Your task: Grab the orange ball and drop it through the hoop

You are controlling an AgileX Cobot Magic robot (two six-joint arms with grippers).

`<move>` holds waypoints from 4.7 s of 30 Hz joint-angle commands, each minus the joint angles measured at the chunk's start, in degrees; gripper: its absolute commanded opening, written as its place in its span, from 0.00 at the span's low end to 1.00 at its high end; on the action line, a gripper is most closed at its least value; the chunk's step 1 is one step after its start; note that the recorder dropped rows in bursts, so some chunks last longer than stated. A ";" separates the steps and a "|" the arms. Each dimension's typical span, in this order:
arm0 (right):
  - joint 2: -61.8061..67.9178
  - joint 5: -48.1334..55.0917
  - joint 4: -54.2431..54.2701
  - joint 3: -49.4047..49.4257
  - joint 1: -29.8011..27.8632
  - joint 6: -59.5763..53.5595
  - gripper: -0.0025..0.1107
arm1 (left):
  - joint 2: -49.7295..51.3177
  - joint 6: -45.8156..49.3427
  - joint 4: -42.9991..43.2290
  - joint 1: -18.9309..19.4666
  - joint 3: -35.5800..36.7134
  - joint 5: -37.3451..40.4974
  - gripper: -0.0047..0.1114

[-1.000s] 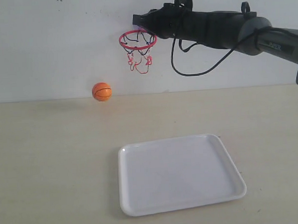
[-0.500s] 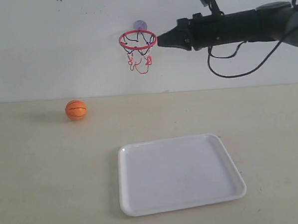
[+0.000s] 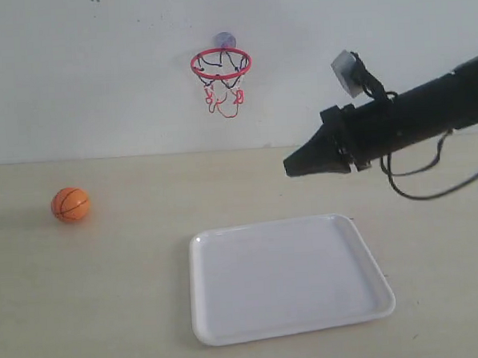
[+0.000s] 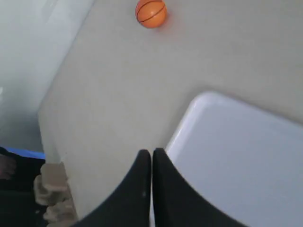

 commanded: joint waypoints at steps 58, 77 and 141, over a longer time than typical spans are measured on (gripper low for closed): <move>-107.71 -65.31 15.64 74.99 9.05 -19.54 0.02 | -0.06 -0.28 -0.66 0.22 0.23 -0.39 0.08; -111.03 -59.17 -39.77 74.99 9.05 35.80 0.02 | -0.06 -0.28 -0.66 0.22 0.23 -0.39 0.08; -118.42 -49.80 -69.84 82.79 -0.63 60.07 0.02 | -0.06 -0.28 -0.66 0.22 0.23 -0.39 0.08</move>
